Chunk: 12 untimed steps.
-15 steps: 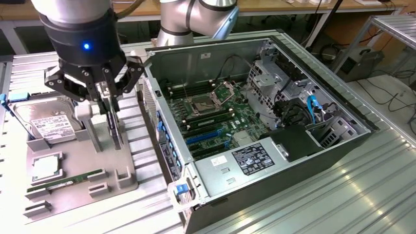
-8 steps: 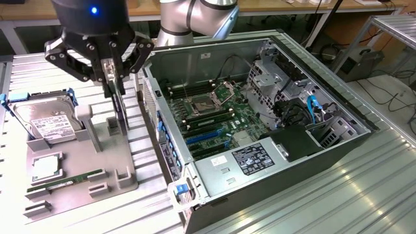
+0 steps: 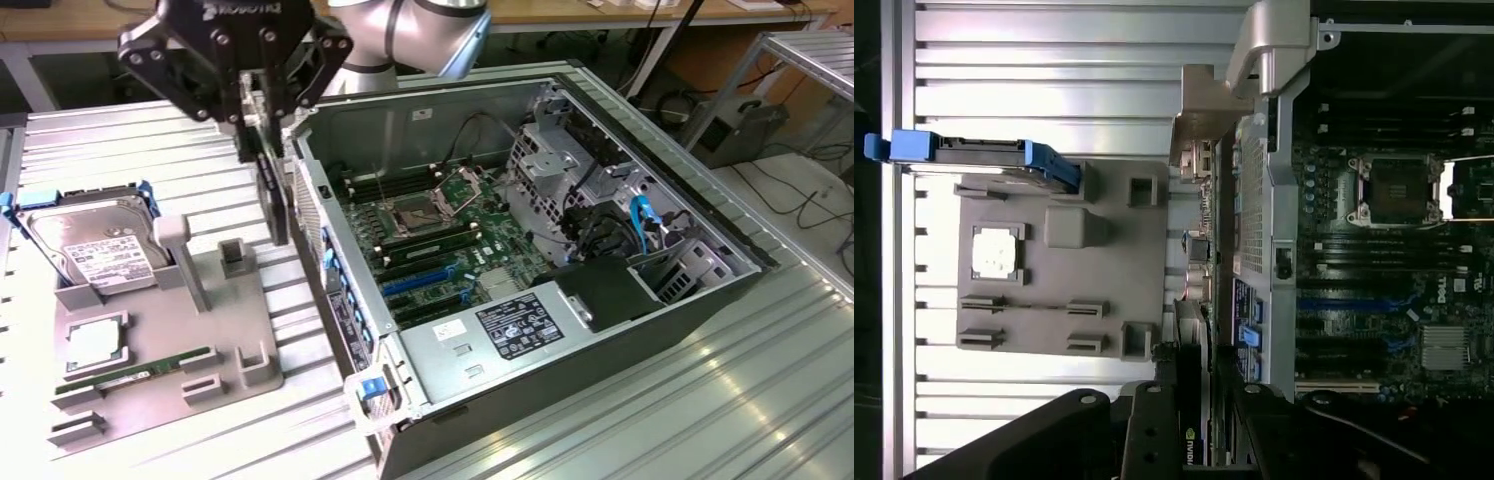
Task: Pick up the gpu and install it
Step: 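Pick up the gpu and move the gpu toward the slot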
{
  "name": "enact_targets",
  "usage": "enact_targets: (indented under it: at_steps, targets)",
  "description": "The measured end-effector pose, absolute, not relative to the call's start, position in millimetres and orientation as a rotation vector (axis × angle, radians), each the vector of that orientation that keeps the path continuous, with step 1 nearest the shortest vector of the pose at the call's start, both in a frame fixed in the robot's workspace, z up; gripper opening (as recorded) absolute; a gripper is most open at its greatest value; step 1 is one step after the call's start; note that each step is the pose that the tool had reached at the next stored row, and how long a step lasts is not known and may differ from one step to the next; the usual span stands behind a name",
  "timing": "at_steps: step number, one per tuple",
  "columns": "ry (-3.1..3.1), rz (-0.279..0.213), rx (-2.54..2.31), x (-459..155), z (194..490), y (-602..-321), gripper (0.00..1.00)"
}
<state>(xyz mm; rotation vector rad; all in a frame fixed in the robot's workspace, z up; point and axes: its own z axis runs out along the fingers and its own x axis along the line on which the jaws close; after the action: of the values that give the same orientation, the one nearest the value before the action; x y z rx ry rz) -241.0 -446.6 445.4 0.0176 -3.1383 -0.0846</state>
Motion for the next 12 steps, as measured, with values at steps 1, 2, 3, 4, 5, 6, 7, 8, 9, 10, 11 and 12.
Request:
enact_targets:
  at_steps: [1, 2, 3, 4, 5, 6, 7, 8, 9, 10, 11, 12]
  targets:
    - [-3.136, -0.085, 0.018, -236, 448, -447, 0.26]
    - [-3.134, -0.085, 0.018, -232, 450, -447, 0.26]
    - [-3.131, -0.085, 0.018, -227, 452, -447, 0.26]
    - [-3.129, -0.085, 0.018, -222, 454, -447, 0.26]
    - [-3.126, -0.085, 0.018, -217, 456, -447, 0.26]
    - [-3.124, -0.084, 0.018, -212, 457, -447, 0.26]
    - [-3.123, -0.084, 0.017, -208, 457, -447, 0.26]
    - [-3.121, -0.084, 0.017, -204, 458, -447, 0.26]
    - [-3.12, -0.084, 0.017, -199, 458, -447, 0.26]
    - [-3.119, -0.084, 0.017, -194, 458, -447, 0.26]
    - [-3.118, -0.084, 0.017, -190, 458, -447, 0.26]
    - [-3.118, -0.084, 0.017, -185, 458, -447, 0.26]
